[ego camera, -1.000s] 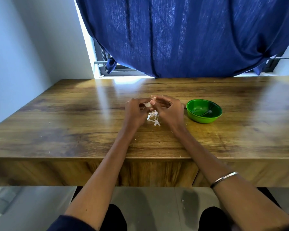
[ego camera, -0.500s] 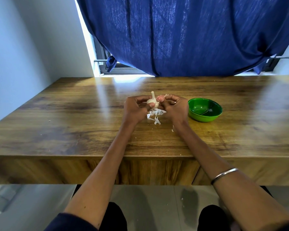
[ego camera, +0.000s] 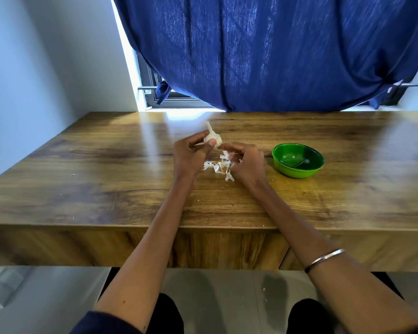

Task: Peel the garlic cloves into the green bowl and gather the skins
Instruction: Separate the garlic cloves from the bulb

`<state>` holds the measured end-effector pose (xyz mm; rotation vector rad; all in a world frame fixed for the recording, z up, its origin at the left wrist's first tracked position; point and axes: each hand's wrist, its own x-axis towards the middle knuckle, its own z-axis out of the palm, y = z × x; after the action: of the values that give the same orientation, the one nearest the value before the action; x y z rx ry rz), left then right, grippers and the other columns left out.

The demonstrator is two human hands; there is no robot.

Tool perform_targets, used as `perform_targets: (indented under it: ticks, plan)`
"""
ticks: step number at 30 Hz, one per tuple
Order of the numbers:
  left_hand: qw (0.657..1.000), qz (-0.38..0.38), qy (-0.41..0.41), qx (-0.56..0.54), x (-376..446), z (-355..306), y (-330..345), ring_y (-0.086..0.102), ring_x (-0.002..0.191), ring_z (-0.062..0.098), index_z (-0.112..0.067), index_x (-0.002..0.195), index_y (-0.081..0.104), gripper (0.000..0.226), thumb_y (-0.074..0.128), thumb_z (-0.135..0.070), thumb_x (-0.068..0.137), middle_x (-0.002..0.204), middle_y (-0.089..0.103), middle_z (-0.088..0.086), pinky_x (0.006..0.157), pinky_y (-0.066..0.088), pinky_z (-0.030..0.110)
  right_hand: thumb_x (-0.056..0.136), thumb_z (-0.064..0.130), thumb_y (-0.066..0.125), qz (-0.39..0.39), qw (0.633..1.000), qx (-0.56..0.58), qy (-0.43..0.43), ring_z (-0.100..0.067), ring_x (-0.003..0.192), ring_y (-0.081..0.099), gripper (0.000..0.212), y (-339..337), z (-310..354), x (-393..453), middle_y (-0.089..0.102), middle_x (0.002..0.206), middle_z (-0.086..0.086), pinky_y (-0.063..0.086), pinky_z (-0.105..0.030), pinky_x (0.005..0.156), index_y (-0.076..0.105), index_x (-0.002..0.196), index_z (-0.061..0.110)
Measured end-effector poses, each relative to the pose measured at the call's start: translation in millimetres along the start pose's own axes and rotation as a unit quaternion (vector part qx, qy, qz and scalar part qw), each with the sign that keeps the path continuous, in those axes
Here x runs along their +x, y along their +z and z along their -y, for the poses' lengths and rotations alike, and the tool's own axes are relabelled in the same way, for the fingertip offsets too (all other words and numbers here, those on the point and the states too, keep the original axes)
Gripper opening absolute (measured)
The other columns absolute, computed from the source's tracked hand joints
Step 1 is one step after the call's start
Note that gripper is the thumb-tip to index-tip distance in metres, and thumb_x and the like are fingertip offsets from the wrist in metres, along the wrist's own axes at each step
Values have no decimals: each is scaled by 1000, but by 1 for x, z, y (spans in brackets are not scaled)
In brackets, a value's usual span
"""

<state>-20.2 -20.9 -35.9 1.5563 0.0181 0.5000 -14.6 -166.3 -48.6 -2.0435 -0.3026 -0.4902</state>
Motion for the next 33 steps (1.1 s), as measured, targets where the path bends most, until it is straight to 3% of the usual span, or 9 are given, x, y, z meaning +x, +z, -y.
perform_targets:
  ticks: [2,5,9,14,20,26,29,31,33]
  plan:
    - [1000,3,-3,-3,-2,-3,0,72,81,0,-2,121,72,39,82,-3,83,109,76,8,70,55,15,88,-12,56,-11,1000,-6,-12,15,71,57,48,0,2,0,68,94,22,44,-2,68,75,117,21]
    - [1000,21,-8,-2,-6,-6,1,74,73,2,-1,116,74,39,83,1,79,96,76,6,64,55,15,94,-2,55,-55,997,38,-30,7,90,65,36,0,4,-1,74,105,13,56,-21,83,75,114,20]
    - [999,46,2,27,-8,-5,2,77,79,14,-3,108,78,36,88,-1,73,93,79,7,69,60,22,99,18,61,-43,993,102,-39,5,92,68,20,-2,9,-4,74,101,12,55,-16,83,74,116,17]
    - [998,61,-6,23,-7,-3,0,78,85,20,-5,104,80,33,88,-2,73,94,79,9,79,63,33,94,12,69,-26,990,139,2,-4,96,72,23,-4,4,-1,77,107,0,59,-26,87,75,116,10]
    - [993,70,-57,-73,-10,-6,-1,78,85,29,2,101,78,20,80,3,81,95,79,14,79,63,33,96,8,66,-7,981,189,39,-4,87,74,20,-6,6,-2,77,98,1,58,-20,76,74,114,6]
    - [979,31,-113,-167,-8,-8,-3,76,73,17,-3,91,77,10,72,5,88,84,79,10,68,59,20,97,10,64,3,965,243,102,-20,94,75,20,-3,3,3,78,100,-6,60,-40,89,74,115,5]
    - [1000,-15,1,9,-5,1,-4,75,76,7,0,101,78,15,74,4,88,93,79,11,70,57,14,98,7,62,-10,960,254,116,-19,96,75,22,-5,3,3,77,103,-5,60,-38,90,72,118,5]
    - [981,0,110,157,-6,2,-1,68,86,-4,-6,107,79,20,73,2,90,102,78,5,75,49,3,98,9,63,-15,965,238,114,-15,97,74,24,-5,2,3,77,105,-4,60,-36,90,71,121,7]
    - [965,26,154,210,-8,1,3,57,98,-14,-12,112,78,21,71,-6,93,108,73,-6,79,40,-4,98,11,63,-11,968,227,109,-13,99,74,26,-5,1,3,77,108,-2,59,-37,92,71,122,9]
